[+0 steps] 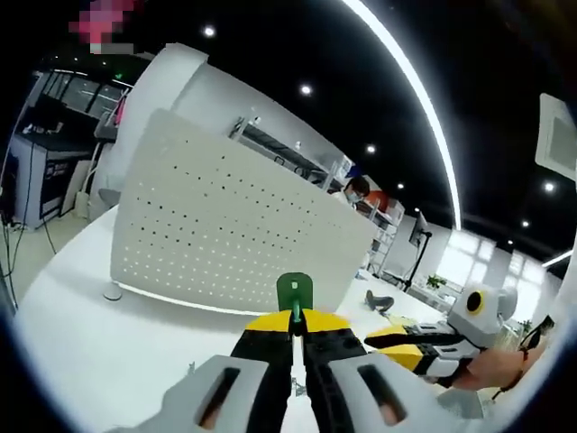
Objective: Insert the hook assembly into the mounting plate slot until the hook locks in place.
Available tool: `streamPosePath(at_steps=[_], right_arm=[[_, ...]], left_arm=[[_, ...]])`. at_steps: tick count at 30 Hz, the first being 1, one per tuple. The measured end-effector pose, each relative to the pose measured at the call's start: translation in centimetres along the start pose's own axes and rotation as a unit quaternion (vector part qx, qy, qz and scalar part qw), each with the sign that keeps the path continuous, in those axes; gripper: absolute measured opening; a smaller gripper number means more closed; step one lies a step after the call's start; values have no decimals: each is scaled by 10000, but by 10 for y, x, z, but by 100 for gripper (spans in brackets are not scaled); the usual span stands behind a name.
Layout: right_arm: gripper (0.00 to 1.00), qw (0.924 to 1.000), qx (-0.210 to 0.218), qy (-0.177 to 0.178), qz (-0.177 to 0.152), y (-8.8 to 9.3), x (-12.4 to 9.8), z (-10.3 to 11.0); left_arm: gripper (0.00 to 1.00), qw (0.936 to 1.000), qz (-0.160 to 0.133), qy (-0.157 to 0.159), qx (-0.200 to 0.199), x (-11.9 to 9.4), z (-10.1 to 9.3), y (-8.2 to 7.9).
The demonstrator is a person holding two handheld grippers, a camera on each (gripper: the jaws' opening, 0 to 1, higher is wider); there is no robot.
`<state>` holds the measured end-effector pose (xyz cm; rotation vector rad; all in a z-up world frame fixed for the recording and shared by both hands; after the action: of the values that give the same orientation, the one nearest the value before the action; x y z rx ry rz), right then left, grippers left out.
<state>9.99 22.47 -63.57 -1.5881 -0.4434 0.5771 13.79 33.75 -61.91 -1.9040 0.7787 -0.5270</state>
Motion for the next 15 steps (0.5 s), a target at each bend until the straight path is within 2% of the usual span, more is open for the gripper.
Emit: streamPosePath(at_steps=[7, 15], right_arm=[[12, 9999, 27, 106, 13, 0, -2, -2], [13, 9997, 45, 241, 24, 1, -9, -8]], left_arm=[[2, 9995, 111, -257, 137, 3, 17, -9], [2, 9977, 118, -513, 428, 12, 32, -27]])
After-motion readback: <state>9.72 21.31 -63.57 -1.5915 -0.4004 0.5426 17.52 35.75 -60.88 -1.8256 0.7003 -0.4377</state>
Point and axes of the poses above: the point that each gripper's makers call its tool centre point, and the gripper's own axes: x roughly forward along the fingers, z roughly to its left, y roughly out of its underside, the point moved 2 cm from there along -x, roughly backward along the fingers, and after that the axes turned 10 degrees about y, right-handed, at the moved point
